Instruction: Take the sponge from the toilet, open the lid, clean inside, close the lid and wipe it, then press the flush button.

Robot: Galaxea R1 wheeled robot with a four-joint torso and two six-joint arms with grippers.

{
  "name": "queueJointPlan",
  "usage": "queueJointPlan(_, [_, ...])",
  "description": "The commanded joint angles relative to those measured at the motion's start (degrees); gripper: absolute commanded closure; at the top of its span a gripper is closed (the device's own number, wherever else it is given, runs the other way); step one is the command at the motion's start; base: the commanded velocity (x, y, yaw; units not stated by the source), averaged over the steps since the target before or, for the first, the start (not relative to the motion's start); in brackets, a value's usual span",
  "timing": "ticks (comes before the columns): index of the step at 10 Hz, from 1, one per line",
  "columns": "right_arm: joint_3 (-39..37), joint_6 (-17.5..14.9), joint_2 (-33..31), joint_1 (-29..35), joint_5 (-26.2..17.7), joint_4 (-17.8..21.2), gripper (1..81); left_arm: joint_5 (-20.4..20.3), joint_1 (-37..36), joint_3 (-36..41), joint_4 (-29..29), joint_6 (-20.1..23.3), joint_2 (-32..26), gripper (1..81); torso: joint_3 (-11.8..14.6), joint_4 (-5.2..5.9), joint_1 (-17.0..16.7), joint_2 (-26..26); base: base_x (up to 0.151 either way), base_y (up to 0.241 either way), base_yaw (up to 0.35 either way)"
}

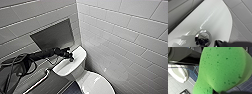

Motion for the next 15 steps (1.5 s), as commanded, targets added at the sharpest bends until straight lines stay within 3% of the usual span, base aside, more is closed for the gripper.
queueJointPlan(1, [1.61,-0.11,-1.08,-1.32,-4.96,0.4,81.1,1.96,-10.22,-4.56,3.52,0.39,-0.59,81.1,0.0,0.0,0.0,0.0,0.0,0.0,0.0])
queueJointPlan(7, [1.61,-0.11,-1.17,-1.4,-4.96,0.4,81.1,1.35,-10.76,-7.99,9.05,0.3,1.17,81.1,0.0,0.0,0.0,0.0,0.0,0.0,0.0])
queueJointPlan(15, [1.52,-0.11,-0.99,-1.49,-4.96,0.31,81.1,1.08,-8.82,-11.49,10.2,0.47,1.6,81.1,0.0,-0.02,0.0,0.0,0.0,0.0,0.0])
